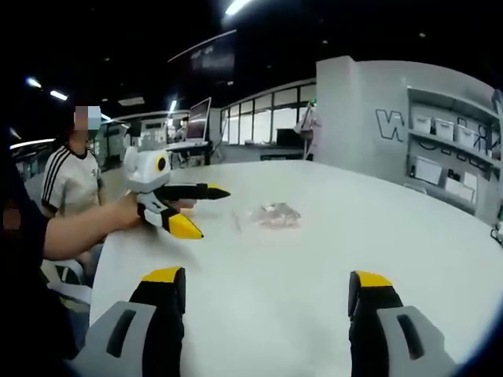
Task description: Open the resealable bag by pulling the two sides of the seal apart until the entire bag opening is separated and visibly accessible.
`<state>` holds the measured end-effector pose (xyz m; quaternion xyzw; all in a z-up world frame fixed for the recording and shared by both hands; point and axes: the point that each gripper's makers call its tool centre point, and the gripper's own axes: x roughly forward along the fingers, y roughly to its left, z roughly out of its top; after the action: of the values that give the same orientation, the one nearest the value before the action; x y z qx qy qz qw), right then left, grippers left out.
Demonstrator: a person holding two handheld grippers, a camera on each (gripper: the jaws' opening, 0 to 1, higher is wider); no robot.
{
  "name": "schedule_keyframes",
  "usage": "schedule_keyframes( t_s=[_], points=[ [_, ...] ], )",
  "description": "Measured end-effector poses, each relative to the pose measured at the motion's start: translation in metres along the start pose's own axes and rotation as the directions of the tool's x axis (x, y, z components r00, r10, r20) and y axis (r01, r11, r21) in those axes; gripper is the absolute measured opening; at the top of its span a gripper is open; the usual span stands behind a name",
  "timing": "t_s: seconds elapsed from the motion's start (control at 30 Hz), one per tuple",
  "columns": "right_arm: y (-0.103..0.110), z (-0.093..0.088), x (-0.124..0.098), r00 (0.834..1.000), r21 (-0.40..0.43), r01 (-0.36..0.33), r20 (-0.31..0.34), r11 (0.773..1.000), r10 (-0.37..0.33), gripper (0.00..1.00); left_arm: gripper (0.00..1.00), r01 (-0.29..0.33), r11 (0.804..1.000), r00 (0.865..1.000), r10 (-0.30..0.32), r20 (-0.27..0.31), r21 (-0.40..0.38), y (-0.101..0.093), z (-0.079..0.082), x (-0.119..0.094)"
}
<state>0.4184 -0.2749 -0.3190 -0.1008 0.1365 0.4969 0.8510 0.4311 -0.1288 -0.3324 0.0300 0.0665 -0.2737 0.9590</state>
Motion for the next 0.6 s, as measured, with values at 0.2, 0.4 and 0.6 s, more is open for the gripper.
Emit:
schedule_keyframes(
  t_s=[0.2, 0.4, 0.6],
  points=[
    [-0.003, 0.002, 0.006, 1.000, 0.003, -0.002, 0.002, 1.000, 0.002, 0.89, 0.91, 0.002, 1.000, 1.000, -0.002, -0.001, 0.000, 0.004, 0.000, 0.003],
    [-0.004, 0.003, 0.014, 1.000, 0.004, -0.010, 0.001, 1.000, 0.010, 0.88, 0.91, 0.002, 1.000, 1.000, -0.002, -0.005, 0.001, 0.014, -0.001, 0.010],
    [-0.007, 0.005, 0.020, 1.000, 0.006, -0.016, 0.003, 1.000, 0.016, 0.88, 0.91, -0.001, 1.000, 1.000, 0.001, 0.001, -0.005, 0.020, 0.001, 0.012]
  ],
)
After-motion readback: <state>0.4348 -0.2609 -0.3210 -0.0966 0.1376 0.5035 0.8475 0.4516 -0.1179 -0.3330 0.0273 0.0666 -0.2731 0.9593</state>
